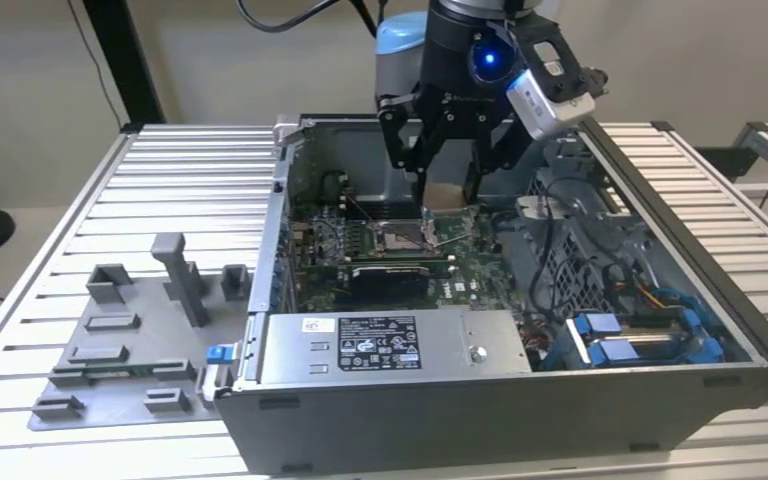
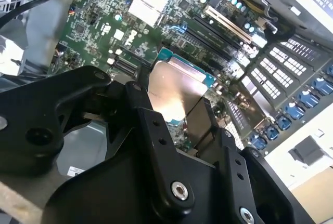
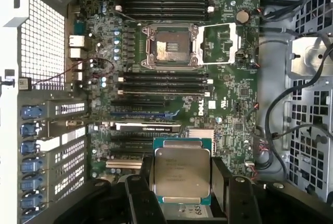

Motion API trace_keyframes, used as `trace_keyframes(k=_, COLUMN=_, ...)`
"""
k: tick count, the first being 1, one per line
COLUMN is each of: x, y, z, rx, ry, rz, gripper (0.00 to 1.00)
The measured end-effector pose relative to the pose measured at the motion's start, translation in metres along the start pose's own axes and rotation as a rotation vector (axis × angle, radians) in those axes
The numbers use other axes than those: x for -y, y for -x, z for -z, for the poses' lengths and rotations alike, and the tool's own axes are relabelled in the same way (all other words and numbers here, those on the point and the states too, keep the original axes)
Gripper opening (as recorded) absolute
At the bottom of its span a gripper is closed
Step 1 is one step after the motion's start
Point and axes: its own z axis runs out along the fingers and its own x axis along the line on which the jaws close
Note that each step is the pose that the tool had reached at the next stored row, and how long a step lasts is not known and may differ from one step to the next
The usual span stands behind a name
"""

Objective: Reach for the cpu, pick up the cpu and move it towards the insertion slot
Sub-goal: 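Pick up the cpu and move it towards the insertion slot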

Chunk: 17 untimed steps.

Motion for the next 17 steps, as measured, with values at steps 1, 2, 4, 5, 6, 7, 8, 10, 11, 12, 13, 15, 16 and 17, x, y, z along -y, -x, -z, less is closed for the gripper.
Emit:
trace_keyframes(k=1, x=-0.0008, y=0.0000, z=0.0000, rx=0.0001, ry=0.0000, rz=-0.004, gripper=0.00)
trace_keyframes(k=2, x=-0.0016, y=0.0000, z=-0.0001, rx=0.0003, ry=0.0001, rz=-0.008, gripper=0.00)
trace_keyframes(k=4, x=-0.0037, y=0.0000, z=-0.0003, rx=0.0005, ry=0.0002, rz=-0.013, gripper=0.00)
trace_keyframes(k=5, x=-0.0049, y=-0.0001, z=-0.0003, rx=0.0006, ry=0.0002, rz=-0.015, gripper=0.00)
trace_keyframes(k=6, x=-0.0063, y=-0.0001, z=-0.0004, rx=0.0007, ry=0.0002, rz=-0.016, gripper=0.00)
trace_keyframes(k=7, x=-0.0077, y=-0.0001, z=-0.0005, rx=0.0007, ry=0.0003, rz=-0.018, gripper=0.00)
trace_keyframes(k=8, x=-0.0092, y=-0.0001, z=-0.0005, rx=0.0007, ry=0.0002, rz=-0.019, gripper=0.00)
trace_keyframes(k=10, x=-0.0121, y=-0.0002, z=-0.0007, rx=0.0009, ry=0.0003, rz=-0.020, gripper=0.00)
trace_keyframes(k=11, x=-0.0136, y=-0.0002, z=-0.0008, rx=0.0009, ry=0.0003, rz=-0.021, gripper=0.00)
trace_keyframes(k=12, x=-0.0149, y=-0.0002, z=-0.0009, rx=0.0009, ry=0.0003, rz=-0.022, gripper=0.00)
trace_keyframes(k=13, x=-0.0162, y=-0.0002, z=-0.0010, rx=0.0009, ry=0.0004, rz=-0.022, gripper=0.00)
trace_keyframes(k=15, x=-0.0187, y=-0.0002, z=-0.0011, rx=0.0010, ry=0.0003, rz=-0.024, gripper=0.00)
trace_keyframes(k=16, x=-0.0199, y=-0.0003, z=-0.0012, rx=0.0010, ry=0.0004, rz=-0.025, gripper=0.00)
trace_keyframes(k=17, x=-0.0212, y=-0.0003, z=-0.0013, rx=0.0010, ry=0.0003, rz=-0.026, gripper=0.00)
